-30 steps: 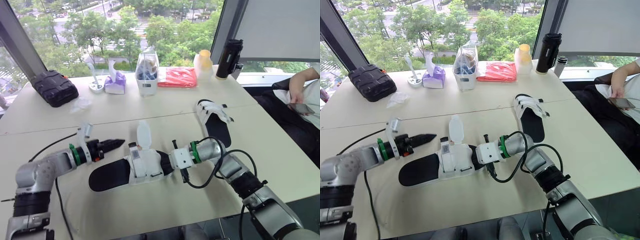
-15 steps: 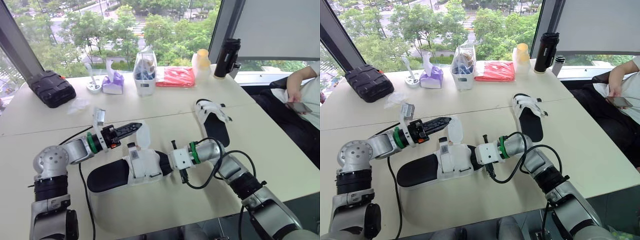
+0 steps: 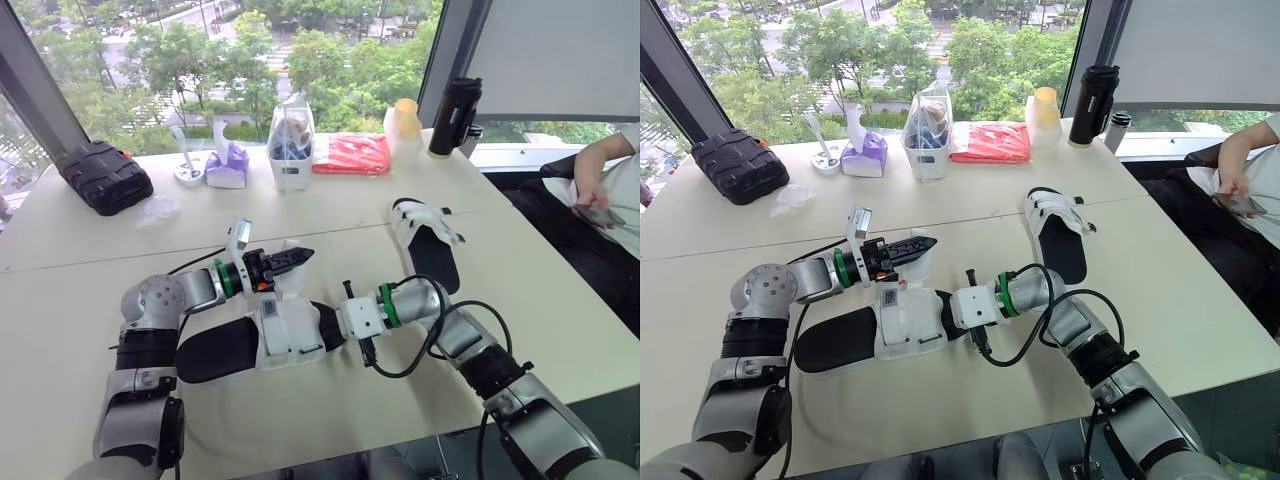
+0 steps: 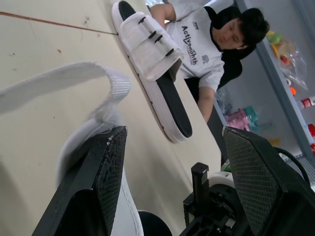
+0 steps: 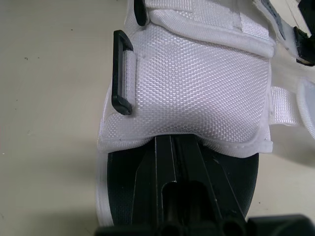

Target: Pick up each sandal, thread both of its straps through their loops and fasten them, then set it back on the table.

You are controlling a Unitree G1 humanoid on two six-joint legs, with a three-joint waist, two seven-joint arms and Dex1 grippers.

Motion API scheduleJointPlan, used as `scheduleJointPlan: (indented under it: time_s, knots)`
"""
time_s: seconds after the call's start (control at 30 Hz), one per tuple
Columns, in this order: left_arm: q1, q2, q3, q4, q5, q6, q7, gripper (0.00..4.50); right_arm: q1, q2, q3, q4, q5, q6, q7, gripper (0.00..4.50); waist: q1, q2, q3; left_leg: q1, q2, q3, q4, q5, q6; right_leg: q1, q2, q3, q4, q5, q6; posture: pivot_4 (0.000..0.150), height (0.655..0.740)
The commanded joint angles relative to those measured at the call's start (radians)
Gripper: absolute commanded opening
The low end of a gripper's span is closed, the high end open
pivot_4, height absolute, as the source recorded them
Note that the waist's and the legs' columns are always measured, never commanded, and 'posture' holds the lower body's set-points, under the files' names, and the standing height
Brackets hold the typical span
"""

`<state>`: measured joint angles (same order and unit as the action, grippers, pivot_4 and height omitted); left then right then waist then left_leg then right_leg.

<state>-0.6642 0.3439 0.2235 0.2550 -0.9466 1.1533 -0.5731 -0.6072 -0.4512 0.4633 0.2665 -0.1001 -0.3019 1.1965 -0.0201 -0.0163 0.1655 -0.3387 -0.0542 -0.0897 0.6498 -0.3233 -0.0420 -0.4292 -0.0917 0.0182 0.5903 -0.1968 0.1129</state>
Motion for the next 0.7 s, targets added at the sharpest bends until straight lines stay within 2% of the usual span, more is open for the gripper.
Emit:
scheduleJointPlan:
  time_s: [0.03, 0.2, 0.3, 0.33, 0.5, 0.7]
  knots:
    - [-0.019, 0.029, 0.048, -0.035, -0.03, 0.019, -0.019, 3.22, 0.025, 0.0, 0.049, 0.017, -0.041, 0.023, 0.015, 0.0, -0.001, 0.0, 0.0, 0.0, 0.0, 0.0, 0.0, 0.0, 0.0, 0.0, 0.0, 0.0, 0.0, 0.0, 0.0, 0.15, 0.74]
    - [0.009, 0.084, 0.099, -0.103, -0.079, 0.077, -0.02, 3.22, 0.027, -0.001, 0.05, 0.02, -0.04, 0.02, 0.016, 0.0, -0.001, 0.0, 0.0, 0.0, 0.0, 0.0, 0.0, 0.0, 0.0, 0.0, 0.0, 0.0, 0.001, 0.0, 0.0, 0.15, 0.74]
    - [0.047, 0.129, 0.123, -0.145, -0.099, 0.111, -0.029, 4.0, 0.029, 0.002, 0.054, 0.019, -0.04, 0.02, 0.017, 0.0, -0.002, 0.0, 0.0, 0.0, 0.0, 0.0, 0.0, 0.0, 0.0, 0.0, 0.0, 0.0, 0.001, 0.0, 0.0, 0.15, 0.74]
    - [0.058, 0.141, 0.131, -0.155, -0.107, 0.12, -0.033, 4.4, 0.028, 0.003, 0.055, 0.021, -0.041, 0.019, 0.016, 0.0, -0.001, 0.0, 0.0, 0.0, 0.0, 0.0, 0.0, 0.0, 0.0, 0.0, 0.0, 0.0, 0.001, 0.0, 0.0, 0.15, 0.74]
    - [0.091, 0.175, 0.148, -0.184, -0.122, 0.141, -0.032, 4.46, 0.028, 0.005, 0.058, 0.023, -0.043, 0.016, 0.017, 0.0, 0.0, 0.0, 0.0, 0.0, 0.0, 0.0, 0.0, 0.0, 0.0, 0.0, 0.0, 0.0, 0.001, 0.0, 0.0, 0.15, 0.74]
    - [0.12, 0.176, 0.122, -0.169, -0.082, 0.109, -0.038, 4.46, 0.032, 0.002, 0.06, 0.02, -0.042, 0.015, 0.021, 0.0, 0.0, 0.0, 0.0, 0.0, 0.0, 0.0, 0.0, 0.0, 0.0, 0.0, 0.0, 0.0, 0.001, 0.0, 0.0, 0.15, 0.74]
